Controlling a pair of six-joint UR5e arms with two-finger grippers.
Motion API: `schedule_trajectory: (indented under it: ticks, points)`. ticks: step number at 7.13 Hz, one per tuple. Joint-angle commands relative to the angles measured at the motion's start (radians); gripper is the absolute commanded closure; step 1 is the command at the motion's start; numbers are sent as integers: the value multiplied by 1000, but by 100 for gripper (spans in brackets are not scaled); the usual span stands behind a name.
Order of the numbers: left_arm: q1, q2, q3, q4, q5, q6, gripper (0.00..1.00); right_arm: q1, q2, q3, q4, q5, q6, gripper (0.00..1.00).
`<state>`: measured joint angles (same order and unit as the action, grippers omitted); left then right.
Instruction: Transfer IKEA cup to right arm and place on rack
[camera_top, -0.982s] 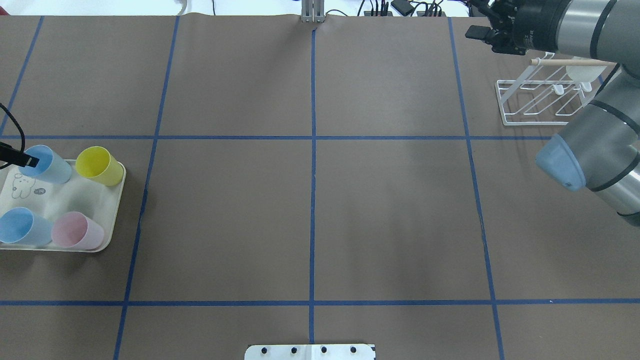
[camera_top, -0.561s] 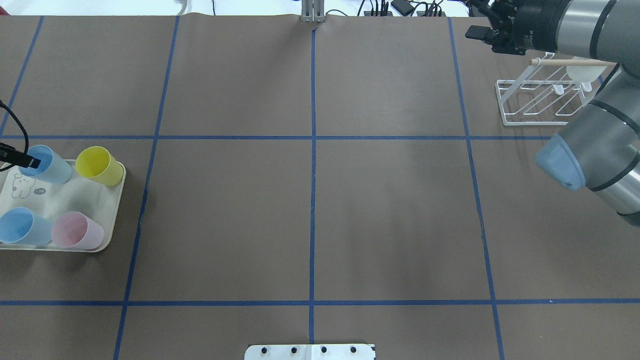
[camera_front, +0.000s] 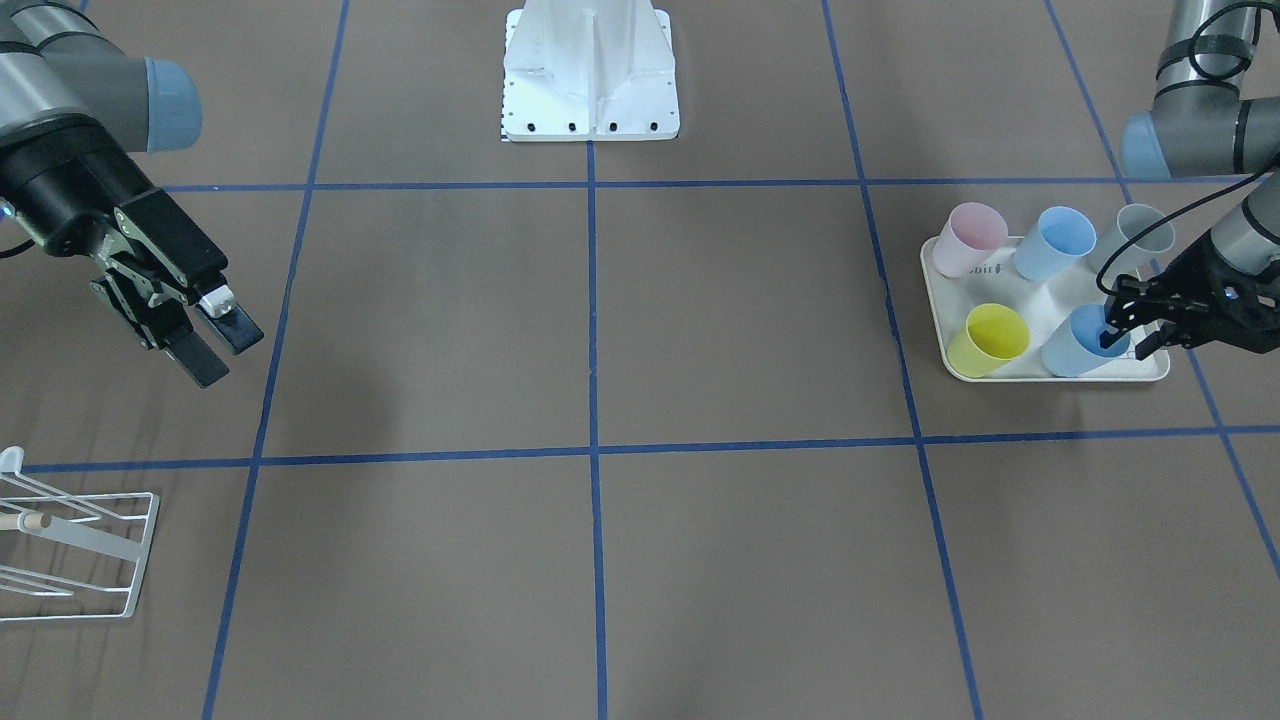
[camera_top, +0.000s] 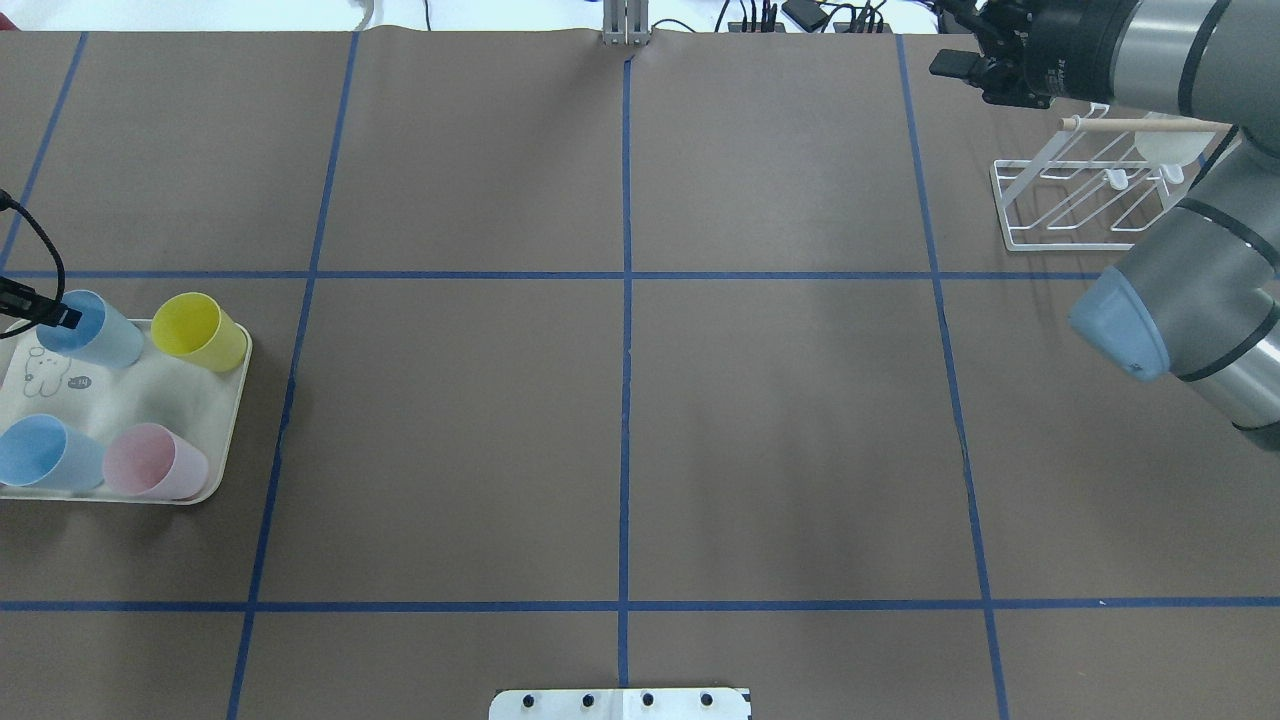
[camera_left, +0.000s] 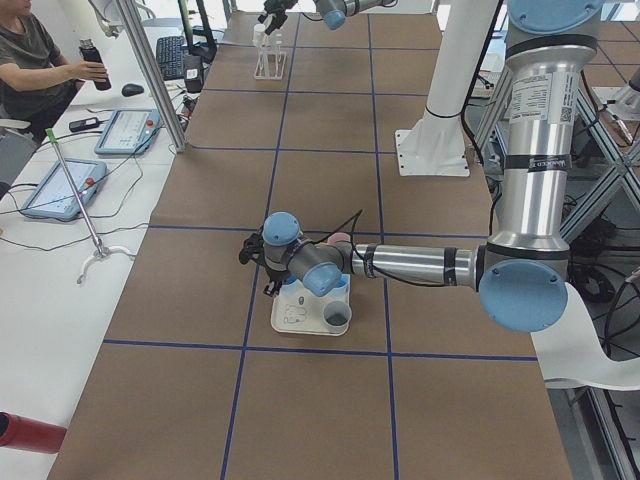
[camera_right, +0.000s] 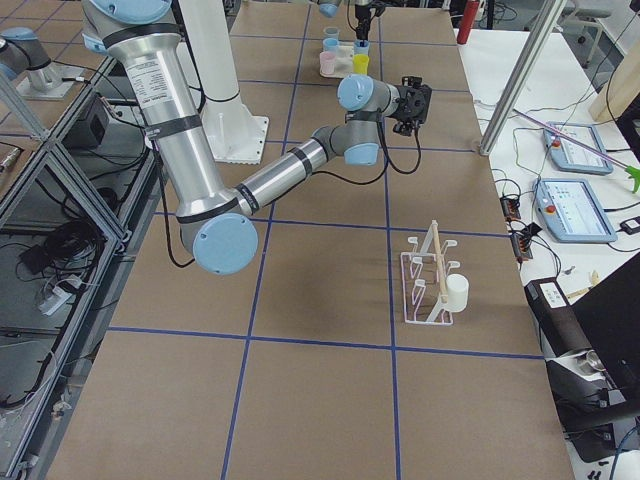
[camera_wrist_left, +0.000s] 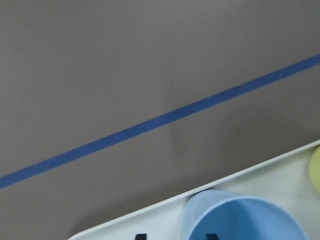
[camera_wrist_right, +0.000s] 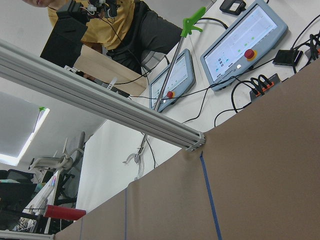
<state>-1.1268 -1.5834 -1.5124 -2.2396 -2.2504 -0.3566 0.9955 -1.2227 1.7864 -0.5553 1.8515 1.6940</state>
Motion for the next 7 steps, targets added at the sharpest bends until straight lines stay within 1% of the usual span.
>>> schedule_trajectory:
  ticks: [1,2,3,4,5,6,7]
  points:
    - [-1,-1,0,0,2,-2,69,0,0,1,0,0,-1,0]
    - [-1,0,0,0,5,-2,96,2,0,1,0,0,-1,0]
    - [-1,3,-12,2,2,-7,100,2,0,1,0,0,-1,0]
    - [-7,19,-58,8,0,-10,100,2,0,1,0,0,-1,0]
    - [-11,55,-101,12,0,-10,100,2,0,1,0,0,-1,0]
    - [-40,62,-123,17,-1,-8,100,2,0,2,0,0,1,0]
    - [-103,50,-138,61,-3,-10,100,2,0,2,0,0,0,0]
